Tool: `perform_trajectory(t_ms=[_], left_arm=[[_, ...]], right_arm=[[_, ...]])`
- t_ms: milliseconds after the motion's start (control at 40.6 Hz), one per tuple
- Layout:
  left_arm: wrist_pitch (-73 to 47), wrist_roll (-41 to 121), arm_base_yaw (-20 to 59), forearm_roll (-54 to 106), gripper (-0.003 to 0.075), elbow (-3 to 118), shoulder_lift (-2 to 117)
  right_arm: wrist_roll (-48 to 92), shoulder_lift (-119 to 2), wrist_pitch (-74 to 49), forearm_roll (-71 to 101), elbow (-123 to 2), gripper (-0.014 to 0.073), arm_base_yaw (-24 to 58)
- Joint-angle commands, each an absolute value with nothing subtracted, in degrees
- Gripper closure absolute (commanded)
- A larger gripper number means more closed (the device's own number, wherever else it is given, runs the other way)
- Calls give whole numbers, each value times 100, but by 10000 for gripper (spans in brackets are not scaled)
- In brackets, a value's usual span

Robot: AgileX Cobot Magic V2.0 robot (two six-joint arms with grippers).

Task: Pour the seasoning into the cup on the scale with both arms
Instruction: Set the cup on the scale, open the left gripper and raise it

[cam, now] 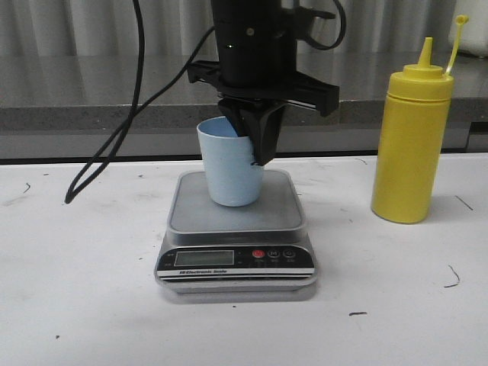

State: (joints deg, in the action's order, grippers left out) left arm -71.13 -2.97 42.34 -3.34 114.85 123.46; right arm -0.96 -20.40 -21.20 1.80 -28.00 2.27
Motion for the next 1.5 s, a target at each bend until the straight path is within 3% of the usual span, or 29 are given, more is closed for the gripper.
perform_trajectory(t_ms=[0,123,320,419,837,1207,1305,1478], left_arm=[[-7254,-360,4280,-357,713,11614,12014],[-7254,-360,4280,-357,584,11614,12014],[-7254,-360,4280,-367,287,11614,12014],[-7254,-360,4280,-366,240,11614,12014],[-7254,-360,4280,-366,239,11614,11745],[-7254,-360,4255,-281,246,11064,10740],[-7254,-360,4167,-296,290,10469,10361],[-7079,-360,3904,-305,449,9395,9591]], right_arm=[[-94,-2126,-1661,180,-3013,-8,183],[-94,-2126,-1661,180,-3013,-8,183],[-94,-2126,-1667,180,-3013,-8,183],[-94,-2126,-1673,180,-3013,-8,183],[-94,-2126,-1678,180,-3013,-8,183],[-94,-2126,-1678,180,-3013,-8,183],[-94,-2126,-1678,180,-3013,-8,183],[-94,-2126,-1678,180,-3013,-8,183]])
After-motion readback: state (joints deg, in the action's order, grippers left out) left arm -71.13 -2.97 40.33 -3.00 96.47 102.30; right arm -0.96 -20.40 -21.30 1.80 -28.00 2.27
